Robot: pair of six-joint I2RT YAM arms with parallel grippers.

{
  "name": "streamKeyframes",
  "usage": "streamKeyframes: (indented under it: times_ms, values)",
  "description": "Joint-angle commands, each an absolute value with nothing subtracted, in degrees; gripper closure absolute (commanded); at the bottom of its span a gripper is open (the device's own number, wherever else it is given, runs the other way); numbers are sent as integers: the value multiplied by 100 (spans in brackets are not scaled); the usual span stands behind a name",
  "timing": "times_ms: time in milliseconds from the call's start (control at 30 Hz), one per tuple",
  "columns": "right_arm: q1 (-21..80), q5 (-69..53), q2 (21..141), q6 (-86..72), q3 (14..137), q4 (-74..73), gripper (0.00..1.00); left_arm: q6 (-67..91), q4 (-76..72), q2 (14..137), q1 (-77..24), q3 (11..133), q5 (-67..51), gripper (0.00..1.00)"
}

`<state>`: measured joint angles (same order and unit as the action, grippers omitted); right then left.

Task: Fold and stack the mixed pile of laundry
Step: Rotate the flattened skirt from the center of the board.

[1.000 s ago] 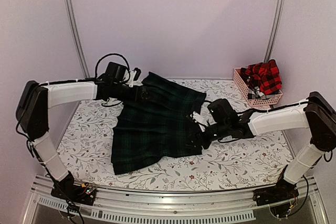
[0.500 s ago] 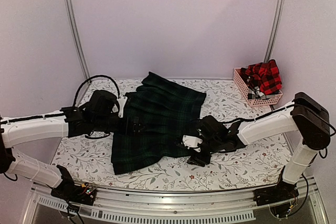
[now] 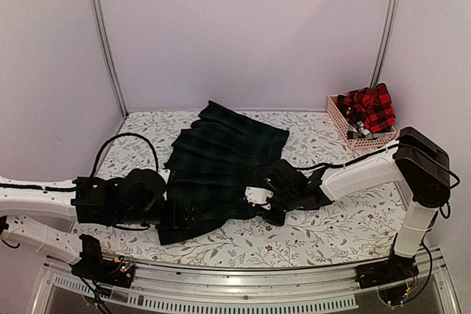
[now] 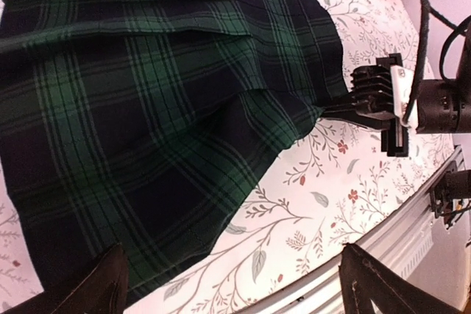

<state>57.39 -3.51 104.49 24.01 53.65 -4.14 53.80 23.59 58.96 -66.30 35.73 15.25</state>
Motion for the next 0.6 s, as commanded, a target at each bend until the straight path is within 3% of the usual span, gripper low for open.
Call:
streamKeyframes:
  times_ms: [0,200,367,567]
  values:
    - [6092,-716,10772,2028,5533,-1016,100,6629,2869,6013,-7112,3806,2016,0]
    - [6220,-1019,10972,1589,5807,-945,100,7690,2794,6386,-7037,3558,1745,0]
    - [6262,-1102,11031,1397,5862,-1041,100,7598,2710,6578,-5932,3306,1471,1]
    - [6328,-1222,11180,1172,6081,-1186,100,6588,1410,6962,-4194,3053,812,18]
